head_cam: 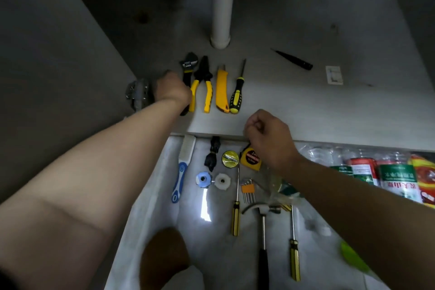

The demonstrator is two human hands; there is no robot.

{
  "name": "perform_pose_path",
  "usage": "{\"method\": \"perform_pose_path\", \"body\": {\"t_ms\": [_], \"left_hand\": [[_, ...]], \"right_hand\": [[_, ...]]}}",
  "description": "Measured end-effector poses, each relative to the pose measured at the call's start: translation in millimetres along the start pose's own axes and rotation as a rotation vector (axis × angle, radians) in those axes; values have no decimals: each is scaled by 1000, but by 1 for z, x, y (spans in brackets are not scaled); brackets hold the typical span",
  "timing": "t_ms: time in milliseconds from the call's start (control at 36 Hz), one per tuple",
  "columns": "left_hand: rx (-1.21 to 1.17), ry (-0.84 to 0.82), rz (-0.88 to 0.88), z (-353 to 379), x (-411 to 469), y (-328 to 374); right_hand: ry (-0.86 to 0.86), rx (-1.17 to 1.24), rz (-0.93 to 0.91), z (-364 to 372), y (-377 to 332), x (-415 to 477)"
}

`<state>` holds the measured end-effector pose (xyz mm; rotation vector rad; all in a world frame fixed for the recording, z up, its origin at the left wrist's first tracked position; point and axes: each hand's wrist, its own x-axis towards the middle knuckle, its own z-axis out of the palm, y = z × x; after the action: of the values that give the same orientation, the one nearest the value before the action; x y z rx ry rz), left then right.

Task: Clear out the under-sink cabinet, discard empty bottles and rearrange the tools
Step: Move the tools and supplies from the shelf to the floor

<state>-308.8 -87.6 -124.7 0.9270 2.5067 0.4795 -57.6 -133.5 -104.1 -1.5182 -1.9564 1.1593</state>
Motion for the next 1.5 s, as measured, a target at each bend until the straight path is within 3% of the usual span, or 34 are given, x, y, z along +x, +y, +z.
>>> {"method": "perform_pose_path", "body": {"t_ms": [139, 250, 444, 611, 750, 806, 889, 944, 1028, 1194, 1500], "left_hand": [[30, -78, -17, -6, 3, 7], [-99, -52, -59, -1, -8, 8], [-798, -19, -142, 11, -50, 4], [-1084, -378, 118, 7, -110, 13], [-952, -583, 290, 15, -139, 9], [-902, -620, 336, 13, -140, 7], [-733, -420, 424, 9, -129, 7], [-623, -200, 381, 7, -114, 6], [-257, 59, 292, 6, -81, 2], [-61, -37, 209, 19, -48, 4], [-13, -48, 127, 25, -26, 24]], "right_hand": [[22, 51, 74, -2, -9, 25], [16, 110, 93, -3, -14, 28], [-142, 412, 254, -8, -27, 21], [-189, 573, 252, -5, -44, 23], [-39, 615, 244, -13, -43, 15], [-67, 656, 254, -18, -37, 7], [-52, 661, 269, -24, -26, -5], [-19, 673, 313, -28, -18, -14], [-31, 629, 378, -31, -4, -35], [-115, 518, 534, -17, 19, -87], [-315, 177, 586, 2, 70, -170]]}}
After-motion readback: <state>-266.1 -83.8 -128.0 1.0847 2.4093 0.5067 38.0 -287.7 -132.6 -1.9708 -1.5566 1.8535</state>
